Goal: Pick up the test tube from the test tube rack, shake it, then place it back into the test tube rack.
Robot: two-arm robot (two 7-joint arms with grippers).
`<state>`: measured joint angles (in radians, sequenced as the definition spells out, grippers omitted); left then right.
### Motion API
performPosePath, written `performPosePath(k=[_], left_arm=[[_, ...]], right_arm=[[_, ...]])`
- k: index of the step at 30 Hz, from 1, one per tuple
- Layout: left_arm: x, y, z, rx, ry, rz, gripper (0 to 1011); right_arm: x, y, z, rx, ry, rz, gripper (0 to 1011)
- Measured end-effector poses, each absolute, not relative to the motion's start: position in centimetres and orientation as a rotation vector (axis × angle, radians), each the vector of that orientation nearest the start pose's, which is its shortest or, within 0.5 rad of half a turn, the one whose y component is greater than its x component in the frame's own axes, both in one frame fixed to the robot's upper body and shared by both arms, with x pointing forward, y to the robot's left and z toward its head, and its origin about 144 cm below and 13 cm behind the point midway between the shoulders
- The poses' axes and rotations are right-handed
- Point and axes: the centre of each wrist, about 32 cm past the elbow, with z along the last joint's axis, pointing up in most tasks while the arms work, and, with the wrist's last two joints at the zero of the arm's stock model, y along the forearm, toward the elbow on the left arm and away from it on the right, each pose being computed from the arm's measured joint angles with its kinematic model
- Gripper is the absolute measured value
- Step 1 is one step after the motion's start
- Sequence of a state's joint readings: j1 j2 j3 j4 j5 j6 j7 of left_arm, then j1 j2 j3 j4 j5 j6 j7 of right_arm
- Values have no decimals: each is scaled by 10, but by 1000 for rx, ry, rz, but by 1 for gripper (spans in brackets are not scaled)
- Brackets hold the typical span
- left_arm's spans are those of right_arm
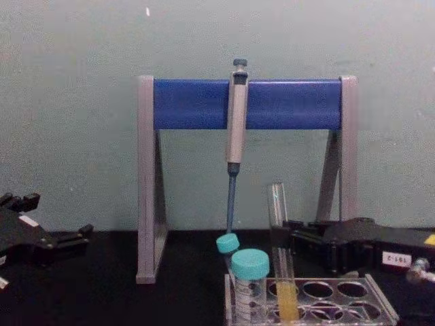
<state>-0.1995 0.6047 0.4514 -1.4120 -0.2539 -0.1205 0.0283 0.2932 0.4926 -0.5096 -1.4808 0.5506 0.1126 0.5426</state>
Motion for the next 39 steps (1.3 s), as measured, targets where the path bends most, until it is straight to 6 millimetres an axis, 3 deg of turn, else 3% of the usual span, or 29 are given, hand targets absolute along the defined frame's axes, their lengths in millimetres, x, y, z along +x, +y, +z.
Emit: performPosePath(k=[10,28,39], left_arm=[[489,310,1140,304,-285,1248,1001],[489,310,1140,304,-285,1248,1001],[489,310,1140,304,-285,1248,1001]], right_arm=[[506,-243,1172,-102,101,-639,221],[480,-248,1161,-12,-21,-651,221],[476,-249,1170,31,-71,-663,221]])
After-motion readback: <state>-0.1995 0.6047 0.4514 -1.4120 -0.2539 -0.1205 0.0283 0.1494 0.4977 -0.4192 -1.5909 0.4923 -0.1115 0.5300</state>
